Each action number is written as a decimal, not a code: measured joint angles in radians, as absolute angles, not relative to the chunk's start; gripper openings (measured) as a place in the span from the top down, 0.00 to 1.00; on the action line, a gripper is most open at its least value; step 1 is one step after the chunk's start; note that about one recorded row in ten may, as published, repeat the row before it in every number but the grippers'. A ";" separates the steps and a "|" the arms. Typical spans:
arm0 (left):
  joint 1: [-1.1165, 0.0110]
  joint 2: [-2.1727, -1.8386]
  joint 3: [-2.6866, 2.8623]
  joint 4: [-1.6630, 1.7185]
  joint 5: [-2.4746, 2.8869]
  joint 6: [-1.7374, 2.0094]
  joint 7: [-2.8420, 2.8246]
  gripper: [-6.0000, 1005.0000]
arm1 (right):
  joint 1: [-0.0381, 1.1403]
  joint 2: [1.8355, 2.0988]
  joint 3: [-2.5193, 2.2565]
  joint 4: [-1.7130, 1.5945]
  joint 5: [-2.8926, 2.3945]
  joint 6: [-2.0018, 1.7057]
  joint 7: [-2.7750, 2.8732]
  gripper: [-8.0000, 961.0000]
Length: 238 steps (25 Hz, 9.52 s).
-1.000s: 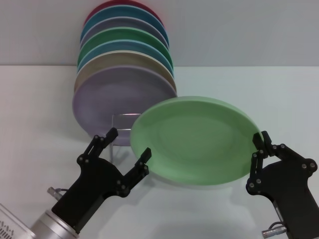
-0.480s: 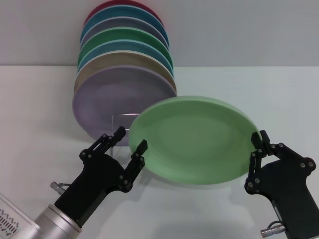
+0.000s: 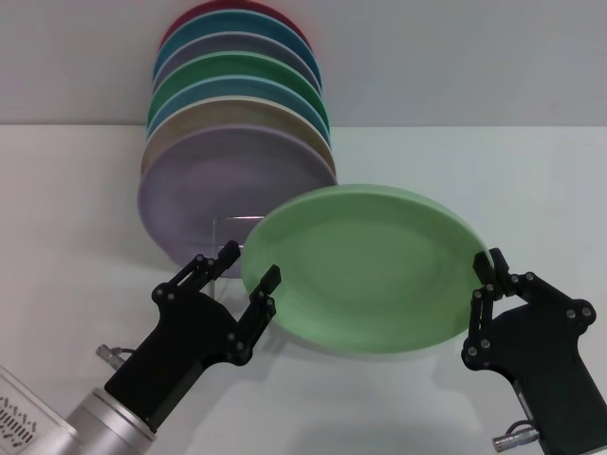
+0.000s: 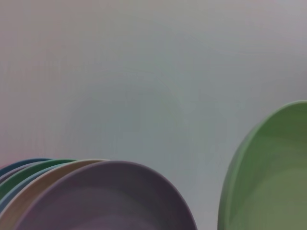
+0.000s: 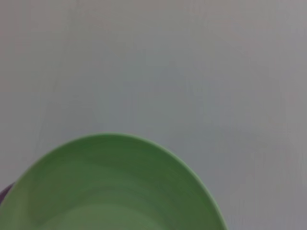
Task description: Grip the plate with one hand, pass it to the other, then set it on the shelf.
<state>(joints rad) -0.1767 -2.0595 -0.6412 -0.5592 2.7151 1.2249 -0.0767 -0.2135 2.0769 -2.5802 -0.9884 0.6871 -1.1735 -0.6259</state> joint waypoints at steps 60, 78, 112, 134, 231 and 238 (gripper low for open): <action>-0.193 -2.061 -0.644 -0.548 2.712 1.247 -0.086 0.94 | -0.209 2.078 -2.582 -0.989 0.687 -1.175 -0.626 0.97; -0.184 -2.062 -0.660 -0.544 2.705 1.272 -0.078 0.95 | -0.203 2.074 -2.617 -0.995 0.687 -1.281 -0.576 0.71; -0.178 -2.069 -0.875 -0.547 2.704 1.487 -0.051 0.95 | -0.095 2.052 -2.551 -0.635 0.760 -1.690 0.011 0.68; -0.285 -2.067 -0.920 -0.348 2.726 1.559 0.132 0.94 | -0.056 2.062 -2.495 -0.481 0.764 -1.701 0.071 0.68; -0.230 -2.070 -1.208 -0.233 2.741 1.607 -0.351 0.44 | 0.105 2.042 -2.355 -0.299 0.762 -1.666 0.234 0.66; -0.252 -2.069 -1.259 -0.223 2.741 1.487 -0.342 0.25 | 0.210 2.043 -2.182 -0.171 0.763 -1.645 0.299 0.51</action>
